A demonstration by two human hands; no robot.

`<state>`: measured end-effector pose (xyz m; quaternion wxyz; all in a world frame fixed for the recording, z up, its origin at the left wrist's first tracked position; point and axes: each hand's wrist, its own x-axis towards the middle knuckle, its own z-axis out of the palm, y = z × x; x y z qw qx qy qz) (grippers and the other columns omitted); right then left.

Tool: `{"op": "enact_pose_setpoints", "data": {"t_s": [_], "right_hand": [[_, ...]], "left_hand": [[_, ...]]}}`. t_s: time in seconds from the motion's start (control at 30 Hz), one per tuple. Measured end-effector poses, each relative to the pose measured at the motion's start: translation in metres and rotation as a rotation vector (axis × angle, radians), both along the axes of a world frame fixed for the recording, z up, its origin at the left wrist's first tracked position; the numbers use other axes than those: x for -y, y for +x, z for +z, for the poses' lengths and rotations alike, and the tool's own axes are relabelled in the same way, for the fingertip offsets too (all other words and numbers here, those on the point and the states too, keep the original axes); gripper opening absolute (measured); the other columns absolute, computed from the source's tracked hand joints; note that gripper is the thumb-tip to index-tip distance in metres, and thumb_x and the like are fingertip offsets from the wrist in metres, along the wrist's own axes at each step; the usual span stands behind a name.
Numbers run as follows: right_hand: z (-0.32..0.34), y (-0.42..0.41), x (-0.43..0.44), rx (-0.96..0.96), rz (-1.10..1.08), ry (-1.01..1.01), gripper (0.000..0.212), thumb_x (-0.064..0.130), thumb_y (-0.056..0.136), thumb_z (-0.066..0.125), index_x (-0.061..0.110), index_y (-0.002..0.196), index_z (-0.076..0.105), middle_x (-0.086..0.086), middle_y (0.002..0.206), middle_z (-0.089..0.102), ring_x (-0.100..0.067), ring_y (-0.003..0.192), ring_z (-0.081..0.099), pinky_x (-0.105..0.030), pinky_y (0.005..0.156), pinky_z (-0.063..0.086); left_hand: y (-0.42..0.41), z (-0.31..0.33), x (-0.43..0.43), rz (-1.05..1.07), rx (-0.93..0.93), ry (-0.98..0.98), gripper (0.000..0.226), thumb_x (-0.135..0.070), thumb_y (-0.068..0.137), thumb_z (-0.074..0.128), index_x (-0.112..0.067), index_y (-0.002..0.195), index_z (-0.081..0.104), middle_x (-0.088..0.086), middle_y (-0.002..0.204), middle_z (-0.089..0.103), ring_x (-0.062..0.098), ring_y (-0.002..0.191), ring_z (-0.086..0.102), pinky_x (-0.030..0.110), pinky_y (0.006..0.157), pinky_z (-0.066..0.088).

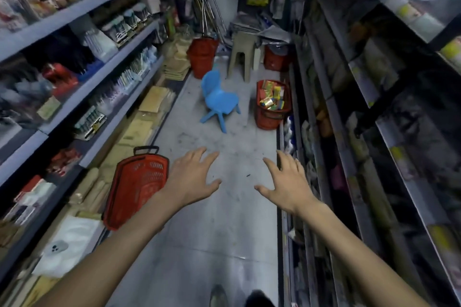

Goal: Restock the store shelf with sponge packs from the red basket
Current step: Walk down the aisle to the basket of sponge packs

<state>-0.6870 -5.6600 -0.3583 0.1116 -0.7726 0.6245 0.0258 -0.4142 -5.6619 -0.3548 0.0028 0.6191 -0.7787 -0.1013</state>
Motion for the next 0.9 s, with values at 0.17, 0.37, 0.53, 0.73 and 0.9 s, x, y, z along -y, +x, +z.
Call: {"op": "enact_pose_setpoints", "data": {"t_s": [0.17,0.37,0.53,0.73,0.9], "right_hand": [[-0.014,-0.01,0.119,-0.009,-0.037,0.031,0.086,0.07,0.095,0.045,0.027,0.163,0.016,-0.017,0.17,0.003,-0.035,0.158,-0.004,-0.05,0.126,0.0],[-0.042,-0.023,0.289,-0.025,-0.048,0.062,0.09,0.073,0.093,0.045,0.028,0.164,0.011,-0.017,0.171,-0.003,-0.036,0.158,-0.008,-0.052,0.126,-0.002],[-0.043,-0.034,0.438,-0.045,-0.013,0.086,0.092,0.072,0.093,0.047,0.027,0.164,0.009,-0.015,0.171,-0.007,-0.036,0.157,-0.012,-0.053,0.126,-0.002],[-0.028,-0.029,0.596,-0.031,0.023,0.053,0.091,0.068,0.092,0.052,0.026,0.163,0.013,-0.015,0.171,-0.004,-0.036,0.158,-0.009,-0.052,0.125,-0.003],[-0.041,-0.02,0.711,-0.044,0.039,0.041,0.093,0.07,0.091,0.051,0.028,0.164,0.012,-0.014,0.171,-0.001,-0.036,0.158,-0.008,-0.053,0.126,0.0]], "left_hand": [[-0.006,-0.001,0.133,-0.045,0.012,0.001,0.089,-0.07,0.081,0.037,-0.033,0.161,0.024,0.01,0.166,0.029,0.03,0.152,0.029,0.047,0.119,0.033],[-0.015,-0.022,0.302,-0.075,0.007,-0.005,0.084,-0.067,0.086,0.042,-0.032,0.16,0.027,0.009,0.165,0.031,0.029,0.15,0.033,0.048,0.119,0.034],[-0.021,-0.019,0.443,-0.065,0.02,-0.034,0.094,-0.075,0.075,0.027,-0.029,0.156,0.04,0.013,0.159,0.041,0.033,0.144,0.043,0.05,0.114,0.04],[-0.019,-0.02,0.583,-0.023,-0.073,-0.086,0.082,-0.07,0.082,0.042,-0.029,0.153,0.044,0.014,0.152,0.05,0.034,0.139,0.049,0.05,0.112,0.043],[0.0,-0.044,0.695,-0.054,-0.066,-0.069,0.081,-0.067,0.082,0.048,-0.026,0.151,0.049,0.018,0.149,0.052,0.039,0.134,0.053,0.058,0.104,0.048]]}}
